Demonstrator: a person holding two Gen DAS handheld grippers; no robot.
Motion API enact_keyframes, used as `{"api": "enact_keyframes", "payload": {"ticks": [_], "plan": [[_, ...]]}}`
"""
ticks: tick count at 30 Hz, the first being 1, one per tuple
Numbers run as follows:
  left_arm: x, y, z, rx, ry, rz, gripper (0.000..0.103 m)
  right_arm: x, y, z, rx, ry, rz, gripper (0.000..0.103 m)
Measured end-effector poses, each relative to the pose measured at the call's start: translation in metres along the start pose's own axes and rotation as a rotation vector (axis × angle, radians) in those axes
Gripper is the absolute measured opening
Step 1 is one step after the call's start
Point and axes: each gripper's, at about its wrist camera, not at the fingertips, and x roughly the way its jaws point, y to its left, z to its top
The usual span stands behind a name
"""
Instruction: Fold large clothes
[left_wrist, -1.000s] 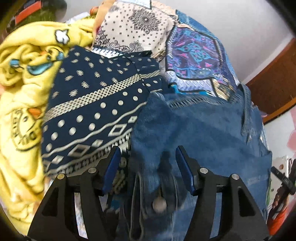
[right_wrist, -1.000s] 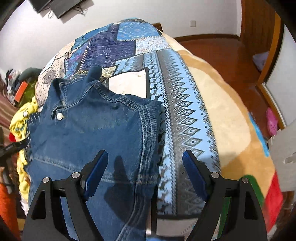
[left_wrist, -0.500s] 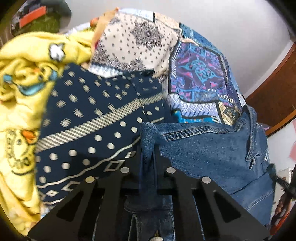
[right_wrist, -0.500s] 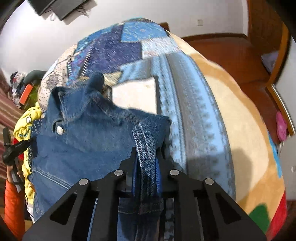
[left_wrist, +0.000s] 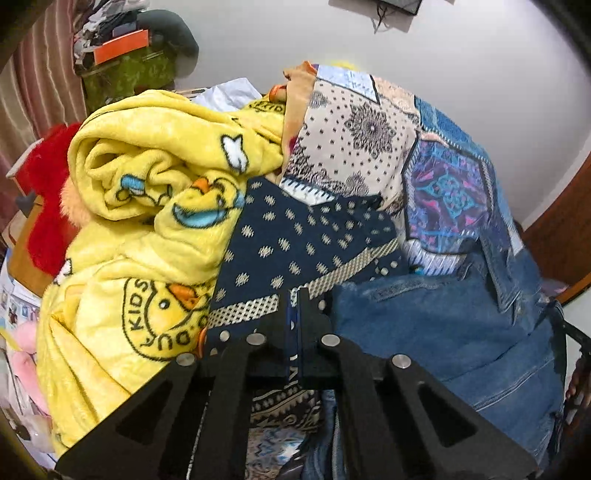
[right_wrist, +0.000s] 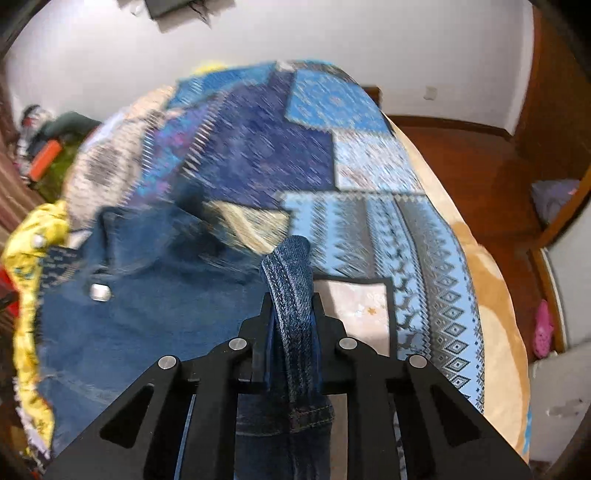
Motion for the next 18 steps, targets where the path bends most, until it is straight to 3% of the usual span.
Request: {"api": "enact_keyframes", "payload": {"ticks": [6,8,10,13,15,18], "plan": [[0.015,-0.028,-0.024,0.087,0.090,-0.028,0.002,0.024,-0.024,-0.017,0.021,0.056,-0.060,0.025],[0.015,-0.039,-0.030,0.127,0.104,-0.013,0.003,0.016,-0.028,-0.019,0.029,0.057,-0.079,0.040],[0.012,-0.052,-0.038,0.167,0.118,-0.019,0.005,0.005,-0.030,-0.021,0.037,0.058,-0.100,0.044],[-0.001,-0.070,-0.047,0.221,0.119,-0.030,0.017,-0.024,-0.027,-0.026,0.030,0.053,-0.059,0.044],[-0.018,-0.082,-0.052,0.256,0.098,-0.030,0.037,-0.048,-0.021,-0.032,-0.003,0.031,-0.038,0.045],[-0.046,-0.098,-0.059,0.296,0.052,-0.048,0.042,-0.089,-0.007,-0.041,-0.074,-0.029,-0.038,0.055]]}}
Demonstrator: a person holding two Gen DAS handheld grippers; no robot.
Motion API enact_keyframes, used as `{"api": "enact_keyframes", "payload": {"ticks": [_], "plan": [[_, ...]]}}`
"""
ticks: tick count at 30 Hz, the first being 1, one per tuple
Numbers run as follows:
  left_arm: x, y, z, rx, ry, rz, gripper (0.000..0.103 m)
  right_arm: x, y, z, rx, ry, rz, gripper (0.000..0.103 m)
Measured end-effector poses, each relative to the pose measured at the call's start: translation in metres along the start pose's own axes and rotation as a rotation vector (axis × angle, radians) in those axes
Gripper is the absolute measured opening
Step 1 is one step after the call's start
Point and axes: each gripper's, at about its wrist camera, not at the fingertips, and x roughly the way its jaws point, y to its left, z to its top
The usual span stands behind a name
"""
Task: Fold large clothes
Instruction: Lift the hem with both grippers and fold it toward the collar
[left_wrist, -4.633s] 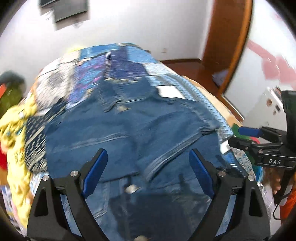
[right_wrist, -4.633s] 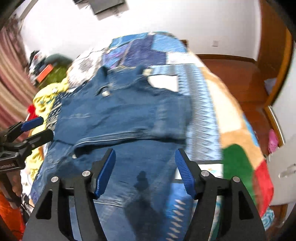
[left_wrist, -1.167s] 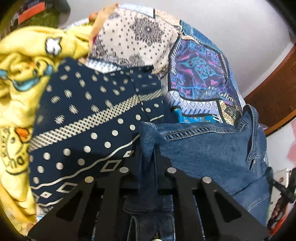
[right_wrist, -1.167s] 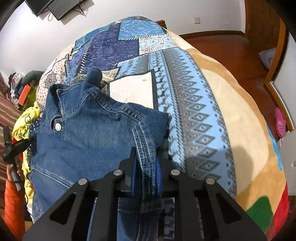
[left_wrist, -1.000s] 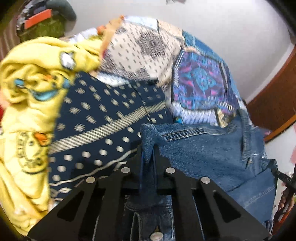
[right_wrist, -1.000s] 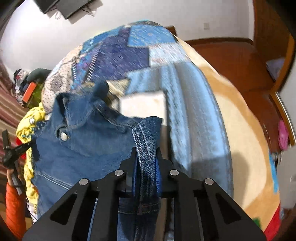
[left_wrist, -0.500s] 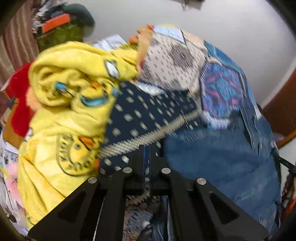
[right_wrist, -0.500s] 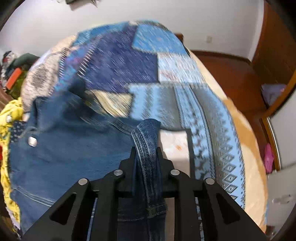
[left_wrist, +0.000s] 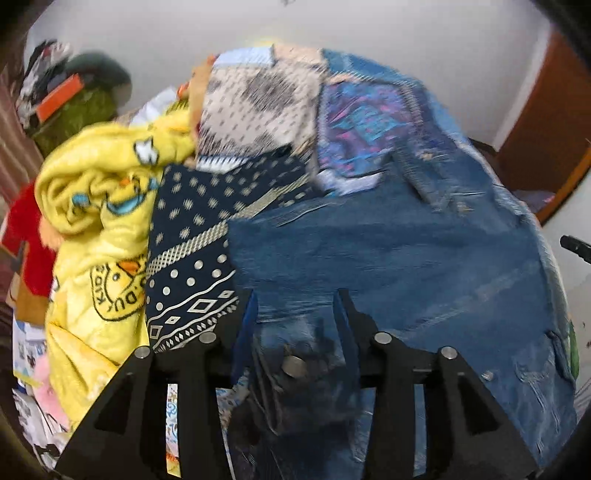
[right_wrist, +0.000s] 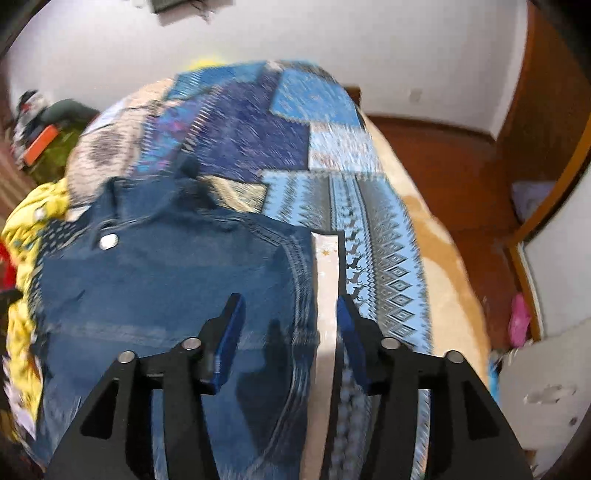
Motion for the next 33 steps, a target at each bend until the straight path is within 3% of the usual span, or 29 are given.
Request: {"api": "enact_keyframes", "payload": {"ticks": [2,7,11,14,19,28,33], "plan": [[-0.018,-0.009,-0.002,0.015,-0.019,-0.010,0.043,-0.024,0.008,-0.006,-0.039,-0.047,0.003,0.068],[-0.073,-0.030,-0.024,0.053,-0.109,-0.001,0.071,-0.084,0.023,-0.030,-0.094,-0.138,0.049,0.084],[-0.104,-0.039,-0.052,0.085,-0.147,0.032,0.096,-0.112,0.029,-0.053,-0.095,-0.163,0.081,0.089],[-0.121,-0.044,-0.081,0.103,-0.162,0.042,0.096,-0.119,0.030,-0.073,-0.086,-0.153,0.102,0.091],[-0.124,-0.036,-0.125,0.057,-0.114,0.009,0.097,-0.118,0.029,-0.111,-0.054,-0.110,0.115,0.091],[-0.094,0.022,-0.206,-0.239,0.052,-0.045,0.097,-0.099,0.018,-0.186,0.053,0.041,0.137,0.091],[-0.076,0.035,-0.245,-0.360,0.134,-0.103,0.097,-0.093,0.009,-0.213,0.119,0.094,0.146,0.091]]}}
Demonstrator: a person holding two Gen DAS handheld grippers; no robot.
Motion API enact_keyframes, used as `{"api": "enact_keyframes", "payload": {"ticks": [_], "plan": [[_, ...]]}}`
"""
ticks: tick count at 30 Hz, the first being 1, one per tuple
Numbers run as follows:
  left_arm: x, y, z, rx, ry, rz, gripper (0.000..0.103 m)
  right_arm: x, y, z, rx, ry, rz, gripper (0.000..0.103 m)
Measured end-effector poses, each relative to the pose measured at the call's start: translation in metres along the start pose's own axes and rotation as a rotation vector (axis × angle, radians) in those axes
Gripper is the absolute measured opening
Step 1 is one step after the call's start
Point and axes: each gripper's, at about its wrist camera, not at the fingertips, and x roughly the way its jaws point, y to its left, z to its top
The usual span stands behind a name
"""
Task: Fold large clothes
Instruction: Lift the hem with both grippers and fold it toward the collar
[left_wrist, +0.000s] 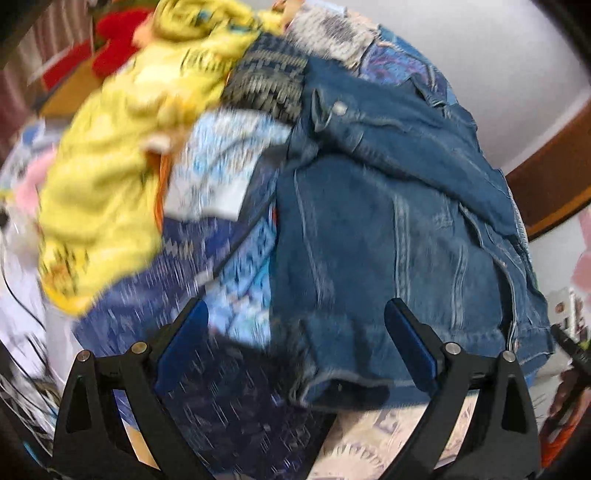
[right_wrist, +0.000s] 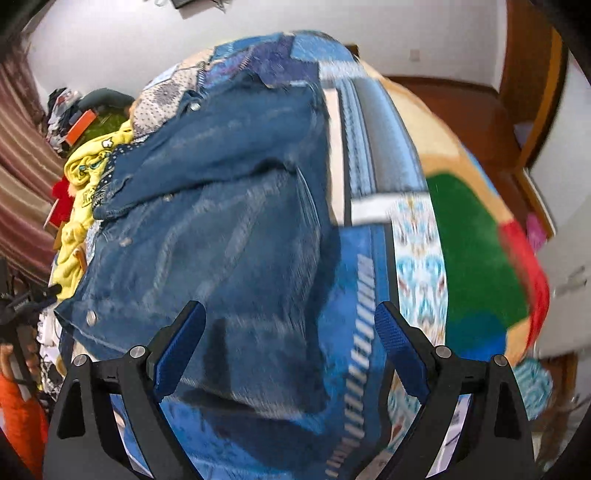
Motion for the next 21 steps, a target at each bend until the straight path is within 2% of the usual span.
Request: {"api": "enact_keyframes", "payload": {"ticks": [4,7,8,9,10,11,12,13,15,16,17,19,21], "plan": [[0.013,0.006,-0.023,-0.063,0.044,-0.053,0.096,0.003,-0.003,-0.012,0.034,0.010,0.048,0.091],[0.018,0.005,-0.034,-0.087,0.051,-0.088,0.083,0.004,-0.003,-0.015,0.048,-0.015,0.068,0.089],[0.019,0.005,-0.036,-0.096,0.049,-0.105,0.078,0.004,-0.002,-0.016,0.055,-0.022,0.079,0.081],[0.018,0.006,-0.037,-0.107,0.044,-0.121,0.072,0.004,-0.002,-0.017,0.064,-0.025,0.104,0.078],[0.017,0.006,-0.038,-0.115,0.039,-0.141,0.068,0.004,-0.002,-0.019,0.068,-0.025,0.124,0.068],[0.016,0.005,-0.039,-0.117,0.034,-0.161,0.058,0.005,-0.002,-0.020,0.074,-0.026,0.145,0.059],[0.014,0.003,-0.038,-0.112,0.028,-0.178,0.046,0.005,0.000,-0.021,0.079,-0.026,0.166,0.054],[0.013,0.002,-0.038,-0.099,0.021,-0.192,0.043,0.005,0.001,-0.022,0.080,-0.027,0.181,0.046],[0.011,-0.002,-0.036,-0.070,0.003,-0.182,0.031,0.004,0.004,-0.022,0.080,-0.033,0.172,0.039],[0.009,-0.004,-0.034,-0.063,-0.002,-0.190,0.027,0.003,0.006,-0.022,0.073,-0.038,0.172,0.030],[0.007,-0.005,-0.032,-0.062,-0.010,-0.202,0.019,0.002,0.007,-0.021,0.068,-0.045,0.164,0.021],[-0.001,-0.009,-0.025,-0.049,-0.033,-0.213,0.014,-0.001,0.008,-0.016,0.058,-0.049,0.180,0.013],[-0.009,-0.015,-0.017,-0.031,-0.065,-0.210,0.011,-0.005,0.012,-0.009,0.041,-0.060,0.191,0.012]]}}
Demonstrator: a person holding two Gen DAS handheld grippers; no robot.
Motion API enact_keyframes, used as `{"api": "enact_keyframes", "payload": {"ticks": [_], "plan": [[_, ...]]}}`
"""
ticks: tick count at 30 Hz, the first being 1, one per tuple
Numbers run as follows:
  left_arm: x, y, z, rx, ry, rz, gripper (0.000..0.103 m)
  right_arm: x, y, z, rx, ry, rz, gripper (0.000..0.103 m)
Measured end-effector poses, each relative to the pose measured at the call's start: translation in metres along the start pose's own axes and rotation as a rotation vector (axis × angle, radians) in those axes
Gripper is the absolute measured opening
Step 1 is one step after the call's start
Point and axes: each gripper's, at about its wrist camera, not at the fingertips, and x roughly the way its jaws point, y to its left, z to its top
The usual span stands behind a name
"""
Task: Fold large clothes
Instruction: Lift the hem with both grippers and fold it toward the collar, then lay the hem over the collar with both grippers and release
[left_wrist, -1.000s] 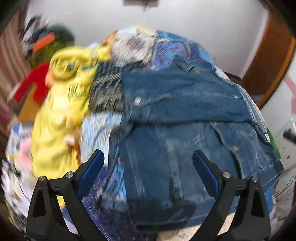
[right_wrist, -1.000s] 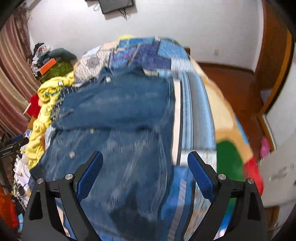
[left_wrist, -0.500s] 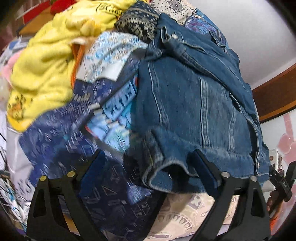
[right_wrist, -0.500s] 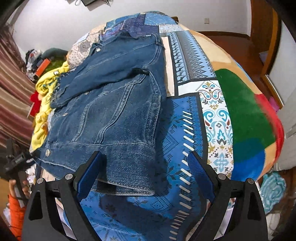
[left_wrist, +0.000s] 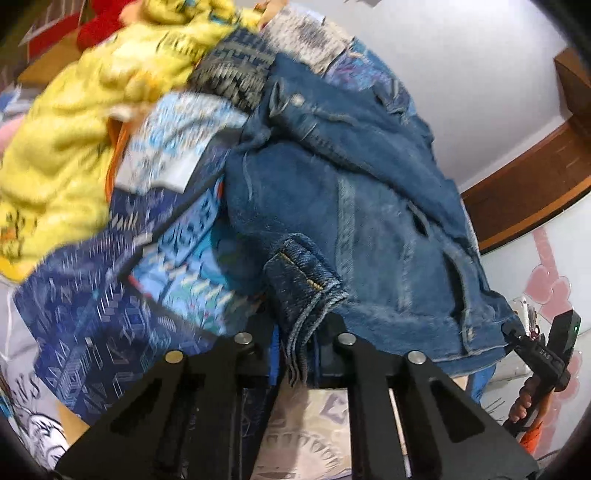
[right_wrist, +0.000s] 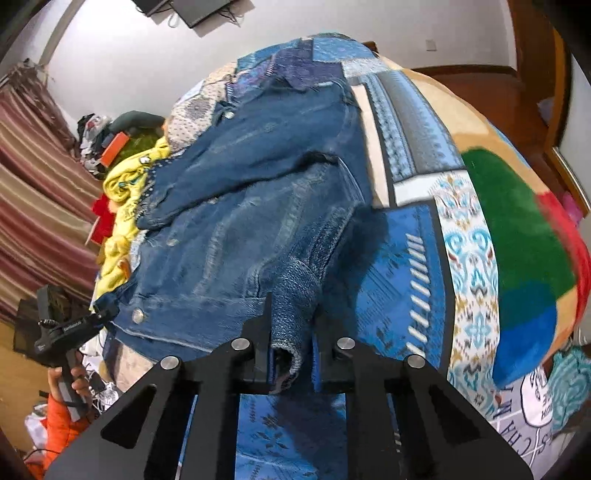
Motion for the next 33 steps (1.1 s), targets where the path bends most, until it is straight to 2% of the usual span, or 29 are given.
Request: {"api": "enact_keyframes", "payload": {"ticks": [3,7,10,14,17,23,33], "plan": [[-0.012,-0.015,0.015,0.025,-0.053,-0.011,0.011,-0.005,0.010,0.012,-0.041,-0.032,0.015,0.011],[-0.032,-0.034,0.048,0.063,-0.130,-0.045,0.010,-0.008,0.020,0.037,-0.074,-0.066,0.066,0.011],[-0.044,-0.052,0.077,0.095,-0.198,-0.070,0.010,-0.009,0.030,0.061,-0.111,-0.106,0.070,0.011],[-0.045,-0.066,0.122,0.090,-0.255,-0.117,0.010,-0.011,0.038,0.100,-0.142,-0.189,0.058,0.011],[-0.032,-0.070,0.156,0.075,-0.281,-0.098,0.010,-0.009,0.039,0.135,-0.141,-0.238,0.047,0.011],[0.011,-0.054,0.215,-0.038,-0.261,-0.113,0.010,0.026,0.027,0.198,-0.100,-0.252,0.031,0.011],[0.120,-0.034,0.270,-0.081,-0.143,0.025,0.011,0.132,0.004,0.253,-0.052,-0.157,-0.063,0.011]]}}
